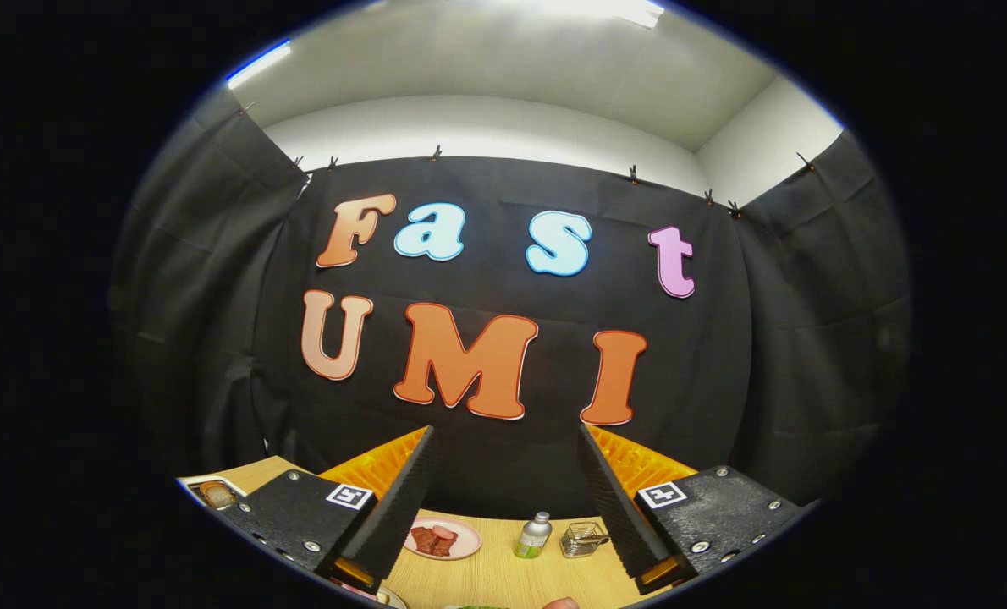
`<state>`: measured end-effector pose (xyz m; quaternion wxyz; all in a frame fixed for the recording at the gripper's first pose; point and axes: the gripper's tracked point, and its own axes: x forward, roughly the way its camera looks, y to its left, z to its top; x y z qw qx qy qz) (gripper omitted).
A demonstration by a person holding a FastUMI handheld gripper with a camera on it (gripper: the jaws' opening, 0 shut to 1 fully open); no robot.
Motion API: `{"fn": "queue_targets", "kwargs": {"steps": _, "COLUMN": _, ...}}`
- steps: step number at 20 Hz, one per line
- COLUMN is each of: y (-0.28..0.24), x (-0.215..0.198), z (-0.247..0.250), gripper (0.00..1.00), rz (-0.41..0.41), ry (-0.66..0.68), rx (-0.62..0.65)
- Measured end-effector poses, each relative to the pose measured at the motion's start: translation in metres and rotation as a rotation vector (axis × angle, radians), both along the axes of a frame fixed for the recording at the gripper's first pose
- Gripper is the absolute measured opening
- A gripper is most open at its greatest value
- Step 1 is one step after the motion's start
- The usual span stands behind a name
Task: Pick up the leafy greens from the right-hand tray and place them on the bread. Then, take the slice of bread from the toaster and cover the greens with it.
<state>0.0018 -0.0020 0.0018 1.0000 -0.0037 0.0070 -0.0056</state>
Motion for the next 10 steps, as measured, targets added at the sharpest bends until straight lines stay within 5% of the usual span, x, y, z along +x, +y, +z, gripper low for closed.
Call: {"fn": "queue_targets", "kwargs": {"steps": 10, "y": 0.006, "x": 0.0, "z": -0.059, "gripper": 0.98, "rz": 0.033, "ry": 0.13, "rx": -0.002}}
